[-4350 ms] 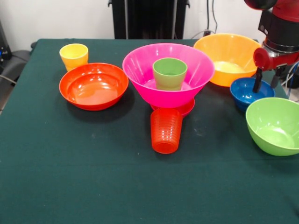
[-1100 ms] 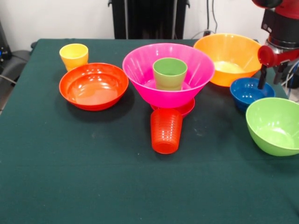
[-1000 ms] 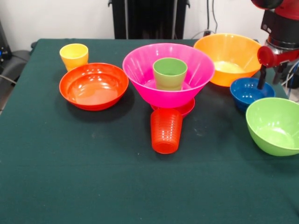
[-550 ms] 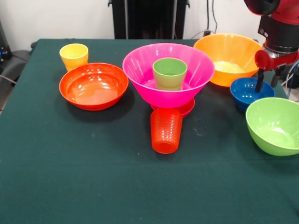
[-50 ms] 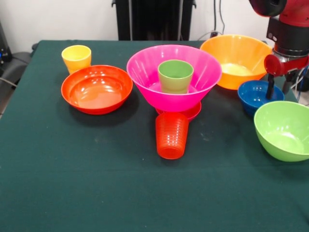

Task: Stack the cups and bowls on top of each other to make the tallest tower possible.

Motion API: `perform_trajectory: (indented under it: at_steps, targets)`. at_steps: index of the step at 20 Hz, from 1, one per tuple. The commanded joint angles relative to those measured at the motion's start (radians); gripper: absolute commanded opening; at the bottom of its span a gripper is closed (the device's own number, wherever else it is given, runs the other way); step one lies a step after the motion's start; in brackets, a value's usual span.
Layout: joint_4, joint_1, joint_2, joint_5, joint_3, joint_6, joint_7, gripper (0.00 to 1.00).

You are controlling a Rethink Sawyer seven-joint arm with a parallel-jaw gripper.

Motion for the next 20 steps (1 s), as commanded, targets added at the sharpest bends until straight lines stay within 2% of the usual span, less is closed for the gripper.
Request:
perform_trajectory:
  at_steps: [1, 4, 5, 20]
  targets:
    - [0.010, 0.014, 0.041, -0.028, 0.001, -0.047, 0.088, 1.00]
    - [0.006, 0.029, 0.044, -0.030, -0.019, -0.062, 0.101, 1.00]
    - [0.005, 0.034, 0.046, -0.028, -0.027, -0.070, 0.103, 0.00]
    - [0.018, 0.047, 0.035, -0.013, -0.032, -0.061, 0.103, 0.00]
